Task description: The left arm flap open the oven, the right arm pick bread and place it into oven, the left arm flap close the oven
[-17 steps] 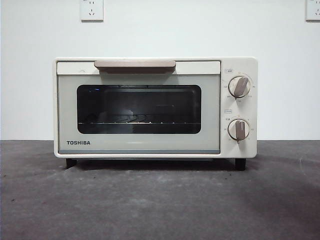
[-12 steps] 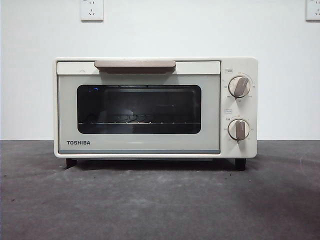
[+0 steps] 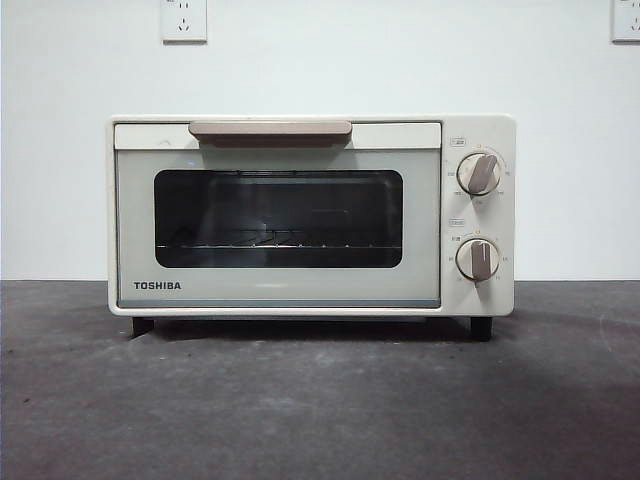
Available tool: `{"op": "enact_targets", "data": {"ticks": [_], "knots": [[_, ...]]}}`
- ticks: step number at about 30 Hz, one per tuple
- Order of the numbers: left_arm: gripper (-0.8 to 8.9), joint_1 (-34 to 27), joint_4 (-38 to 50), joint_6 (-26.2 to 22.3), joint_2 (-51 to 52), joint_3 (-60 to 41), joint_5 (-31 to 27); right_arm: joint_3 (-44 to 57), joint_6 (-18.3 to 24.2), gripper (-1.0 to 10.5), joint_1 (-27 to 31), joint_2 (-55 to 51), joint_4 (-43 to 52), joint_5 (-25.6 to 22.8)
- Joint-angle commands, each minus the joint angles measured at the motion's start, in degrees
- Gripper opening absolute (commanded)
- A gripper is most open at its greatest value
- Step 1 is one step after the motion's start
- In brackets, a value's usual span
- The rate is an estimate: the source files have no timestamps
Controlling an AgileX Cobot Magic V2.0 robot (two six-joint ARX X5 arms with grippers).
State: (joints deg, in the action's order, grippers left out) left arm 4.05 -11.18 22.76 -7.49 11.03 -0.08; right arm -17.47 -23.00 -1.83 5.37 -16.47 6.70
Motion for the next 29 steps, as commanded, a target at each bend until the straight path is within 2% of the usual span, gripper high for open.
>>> {"op": "enact_targets", "data": {"ticks": [1, 6, 11, 17, 24, 29], "knots": [[0.11, 0.1, 0.0, 2.0, -2.4, 3.4, 0.1, -4.8, -0.7, 0.1, 0.0, 2.3, -1.5, 1.8], [0.11, 0.1, -3.6, 1.4, -7.5, 10.7, 2.3, -12.5, 1.2, 0.1, 0.0, 6.9, -5.8, 6.1], [0.11, 0.4, -8.1, -2.4, -13.4, 19.5, 6.2, -18.7, 3.1, 0.1, 0.0, 11.1, -9.8, 12.1], [0.11, 3.0, -11.9, -4.0, -20.3, 28.6, 10.1, -24.1, 5.7, 0.1, -0.1, 15.9, -14.6, 18.5], [0.11, 7.8, -15.4, -7.7, -28.0, 37.0, 16.2, -29.2, 10.1, 0.1, -2.1, 21.7, -19.8, 22.6], [0.10, 12.2, -16.0, -8.8, -30.9, 39.2, 20.3, -29.8, 10.7, 0.1, -5.7, 23.3, -20.8, 23.4]]}}
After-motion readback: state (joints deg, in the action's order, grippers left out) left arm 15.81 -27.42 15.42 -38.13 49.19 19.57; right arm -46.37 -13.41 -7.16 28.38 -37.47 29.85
